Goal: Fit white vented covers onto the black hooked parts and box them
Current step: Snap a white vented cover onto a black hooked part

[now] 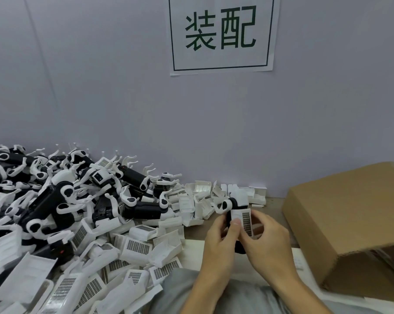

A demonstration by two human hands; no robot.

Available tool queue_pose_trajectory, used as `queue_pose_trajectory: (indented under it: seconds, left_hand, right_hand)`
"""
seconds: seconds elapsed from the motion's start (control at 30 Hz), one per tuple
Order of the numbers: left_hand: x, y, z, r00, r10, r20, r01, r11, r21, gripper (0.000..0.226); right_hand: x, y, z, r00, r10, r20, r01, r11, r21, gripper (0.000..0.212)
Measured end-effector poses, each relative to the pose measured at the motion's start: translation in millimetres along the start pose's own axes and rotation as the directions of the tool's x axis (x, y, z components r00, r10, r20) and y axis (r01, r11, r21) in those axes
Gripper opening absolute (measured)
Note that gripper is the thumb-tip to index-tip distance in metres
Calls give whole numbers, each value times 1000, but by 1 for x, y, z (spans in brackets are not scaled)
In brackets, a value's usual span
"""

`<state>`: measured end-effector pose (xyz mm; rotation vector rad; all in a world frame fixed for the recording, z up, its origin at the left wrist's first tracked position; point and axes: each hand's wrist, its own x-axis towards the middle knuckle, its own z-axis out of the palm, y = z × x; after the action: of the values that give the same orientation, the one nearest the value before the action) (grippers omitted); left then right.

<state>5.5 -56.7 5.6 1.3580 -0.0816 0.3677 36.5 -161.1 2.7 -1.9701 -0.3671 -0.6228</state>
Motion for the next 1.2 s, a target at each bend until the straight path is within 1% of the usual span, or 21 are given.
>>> queue_pose_trajectory:
  seconds: [0.1,0.17,0.23,0.33,0.37,0.4,0.47,0.5,0.57,0.6,0.63,0.73,0.8,0.87,0.97,1.03,1.07,1.13,1.17,1.2]
  left_hand:
    - [1,-1,-2,999,32,10,-32,999,9,21]
    - [2,-2,-3,999,30,-21,-30,999,-20,20]
    - [3,-3,-5,996,3,-92,-6,999,-33,19]
    - [7,-6,-9,973,-45,-224,32,998,-62,14]
    - [8,-6,-10,967,-61,-247,43,996,-78,14]
    - [8,-6,-11,965,-74,-253,52,994,-93,14]
    - [7,-5,-10,973,-79,-218,62,994,-85,15]
    - [7,-6,-9,981,-72,-178,63,996,-55,15]
    - [5,-7,-6,993,-44,-109,46,999,19,16]
    - [5,-8,-5,994,-29,-103,34,998,47,16]
    - [6,-9,-5,994,-18,-110,25,997,69,16]
    - [8,-11,-7,989,24,-148,-2,989,147,15]
    - [9,-13,-7,986,60,-156,-26,978,208,14]
    - [8,-13,-6,987,53,-151,-21,979,204,14]
    - [7,-10,-4,995,-21,-99,33,991,127,16]
    - [6,-10,-4,996,-69,-49,75,989,130,15]
    - [6,-11,-3,996,-85,-35,89,984,151,15]
    - [5,-12,-3,995,-94,-41,100,977,186,17]
    - [4,-11,-3,994,-95,-57,104,977,187,20]
    - [4,-11,-4,992,-97,-76,109,979,174,22]
  right_hand:
    - [0,1,-1,1000,21,-11,-21,1000,-2,20]
    - [1,2,0,1000,19,19,-18,1000,-19,19]
    - [0,0,0,996,-17,85,18,1000,-12,17]
    - [-2,-3,2,974,-134,183,128,991,42,33]
    - [-3,-3,3,974,-126,186,111,990,87,33]
    - [-2,-2,4,979,-84,186,57,988,145,30]
    - [0,0,2,976,41,213,-104,950,295,17]
    - [1,1,0,964,95,247,-185,909,374,16]
    - [2,2,-2,937,170,306,-305,826,474,25]
    - [3,1,-3,930,188,316,-329,809,487,29]
    - [3,0,-3,929,197,313,-334,811,481,30]
    - [4,2,0,944,188,272,-288,872,397,22]
    - [5,5,2,949,172,263,-261,898,353,25]
    - [4,4,3,952,175,252,-258,901,349,28]
    - [4,4,4,955,196,222,-274,870,410,33]
    - [4,7,3,952,221,211,-294,852,433,36]
    - [5,8,2,946,237,223,-317,828,463,36]
    - [6,7,0,924,244,293,-370,762,532,32]
    - [6,6,0,919,228,323,-377,751,542,31]
    - [6,7,1,918,210,336,-369,763,531,33]
